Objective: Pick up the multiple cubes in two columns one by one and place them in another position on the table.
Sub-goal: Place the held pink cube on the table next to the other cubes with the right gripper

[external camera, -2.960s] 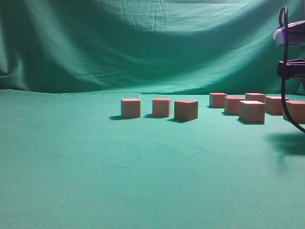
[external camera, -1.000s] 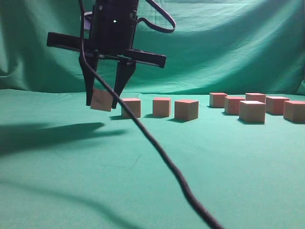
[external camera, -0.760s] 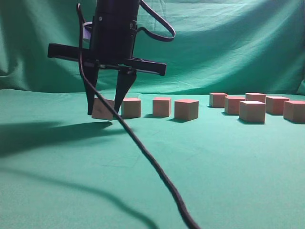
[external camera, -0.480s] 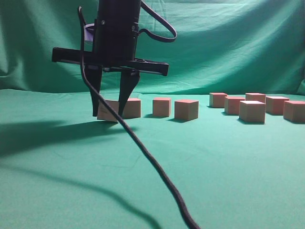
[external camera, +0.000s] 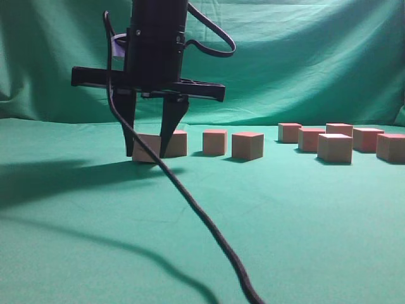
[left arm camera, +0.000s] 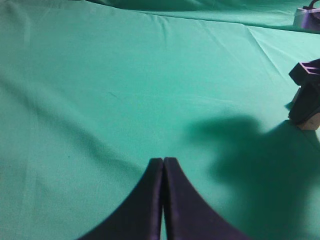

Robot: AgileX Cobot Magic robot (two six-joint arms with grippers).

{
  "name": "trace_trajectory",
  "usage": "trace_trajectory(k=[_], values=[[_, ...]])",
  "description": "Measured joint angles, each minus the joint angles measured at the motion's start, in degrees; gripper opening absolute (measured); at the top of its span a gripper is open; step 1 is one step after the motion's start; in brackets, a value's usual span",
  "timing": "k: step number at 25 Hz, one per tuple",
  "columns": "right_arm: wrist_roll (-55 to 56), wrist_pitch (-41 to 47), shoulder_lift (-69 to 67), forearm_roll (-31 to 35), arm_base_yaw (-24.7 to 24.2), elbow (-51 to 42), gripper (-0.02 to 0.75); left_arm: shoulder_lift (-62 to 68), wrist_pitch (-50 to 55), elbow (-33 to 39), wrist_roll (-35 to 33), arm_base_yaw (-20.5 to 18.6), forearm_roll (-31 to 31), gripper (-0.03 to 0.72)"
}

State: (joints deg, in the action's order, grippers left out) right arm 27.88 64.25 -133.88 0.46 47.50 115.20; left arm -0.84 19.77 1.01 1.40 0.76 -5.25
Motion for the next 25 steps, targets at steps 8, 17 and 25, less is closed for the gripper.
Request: trace_trajectory(k=[8,17,25], values=[[0.00,1.57,-0.13,0.11,0.00,0.62,0.541,0.00,0.00,0.00,0.00,0.00,0.00,0.000],[-2.74,6.52,1.16,0.85,0.00,12.00,0.537,0.00,0.00,0.00,0.00,0.00,0.00,0.000],[-11.07,7.34,12.28,0.22,0.00,13.74,0.537,0.00,0.00,0.00,0.00,0.00,0.00,0.000]])
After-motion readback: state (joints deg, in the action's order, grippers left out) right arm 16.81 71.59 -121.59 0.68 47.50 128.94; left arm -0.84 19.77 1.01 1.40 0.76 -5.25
